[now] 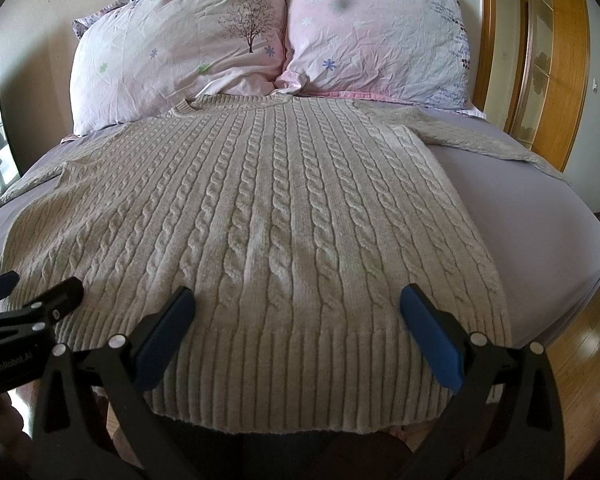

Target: Fold small clothes

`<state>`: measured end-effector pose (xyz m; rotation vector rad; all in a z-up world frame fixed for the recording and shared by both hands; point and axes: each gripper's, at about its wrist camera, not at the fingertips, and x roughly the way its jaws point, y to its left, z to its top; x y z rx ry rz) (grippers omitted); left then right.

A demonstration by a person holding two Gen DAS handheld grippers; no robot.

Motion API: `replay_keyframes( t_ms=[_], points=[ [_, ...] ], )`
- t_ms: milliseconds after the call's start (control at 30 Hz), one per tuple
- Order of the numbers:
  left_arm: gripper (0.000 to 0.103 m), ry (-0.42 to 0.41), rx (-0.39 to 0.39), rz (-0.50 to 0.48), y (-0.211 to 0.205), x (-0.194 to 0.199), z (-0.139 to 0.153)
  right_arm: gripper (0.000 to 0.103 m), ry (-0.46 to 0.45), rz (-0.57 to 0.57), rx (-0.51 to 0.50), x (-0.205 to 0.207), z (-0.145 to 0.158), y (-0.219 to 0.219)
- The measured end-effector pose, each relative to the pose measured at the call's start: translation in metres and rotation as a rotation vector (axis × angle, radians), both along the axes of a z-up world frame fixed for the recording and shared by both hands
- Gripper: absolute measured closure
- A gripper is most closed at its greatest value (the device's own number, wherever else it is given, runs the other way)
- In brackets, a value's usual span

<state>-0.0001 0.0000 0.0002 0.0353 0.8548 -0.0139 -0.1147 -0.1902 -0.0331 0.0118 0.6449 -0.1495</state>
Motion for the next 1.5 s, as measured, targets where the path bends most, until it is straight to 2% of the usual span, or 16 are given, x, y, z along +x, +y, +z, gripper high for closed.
replay_keyframes(
  t_ms=[367,567,667,767,833,967,1033,1067,1100,1133,1233,1267,1367,1433,1500],
  points=[
    [0.001,-0.001,0.001,-0.003,0.000,0.000,0.000,0.002,0.002,0.013,-0.003,0.005,-0.002,0.001],
    [0.001,0.007,0.004,-0.013,0.001,0.001,0.002,0.002,-0.001,0.066,-0.006,0.005,0.004,-0.004],
    [0.001,0.010,0.006,-0.024,0.002,0.005,0.002,0.002,-0.013,0.129,-0.027,0.006,0.006,-0.007],
    [0.001,0.010,0.009,-0.045,0.000,0.007,0.002,0.002,0.028,0.155,-0.019,0.009,0.008,-0.016],
    [0.001,0.016,0.008,-0.062,0.001,0.009,0.002,0.002,-0.002,0.094,0.019,0.012,0.029,-0.045],
    [0.001,-0.002,-0.014,-0.081,0.007,0.015,0.008,0.006,-0.110,-0.113,0.147,0.037,0.086,-0.150],
    [0.001,-0.057,-0.034,-0.096,0.011,0.016,0.020,0.028,-0.124,-0.219,0.217,0.052,0.099,-0.202],
    [0.001,-0.108,-0.049,-0.106,0.015,0.016,0.029,0.034,-0.125,-0.275,0.263,0.062,0.103,-0.231],
    [0.001,-0.157,-0.066,-0.116,0.020,0.017,0.038,0.046,-0.116,-0.352,0.329,0.075,0.105,-0.268],
    [0.001,-0.194,-0.081,-0.123,0.024,0.018,0.045,0.059,-0.102,-0.442,0.419,0.089,0.103,-0.308],
    [0.001,-0.253,-0.159,-0.151,0.043,0.033,0.062,0.075,-0.051,-0.602,0.601,0.119,0.084,-0.381],
    [0.001,-0.255,-0.196,-0.163,0.052,0.042,0.065,0.076,-0.037,-0.627,0.631,0.124,0.079,-0.391],
    [0.001,-0.241,-0.243,-0.153,0.073,0.065,0.068,0.080,-0.006,-0.710,0.787,0.148,0.053,-0.428],
    [0.001,-0.224,-0.273,-0.135,0.090,0.077,0.067,0.083,0.002,-0.738,0.839,0.159,0.043,-0.439],
    [0.001,-0.200,-0.325,-0.097,0.114,0.091,0.064,0.086,-0.035,-0.763,0.885,0.165,0.037,-0.450]
  ],
)
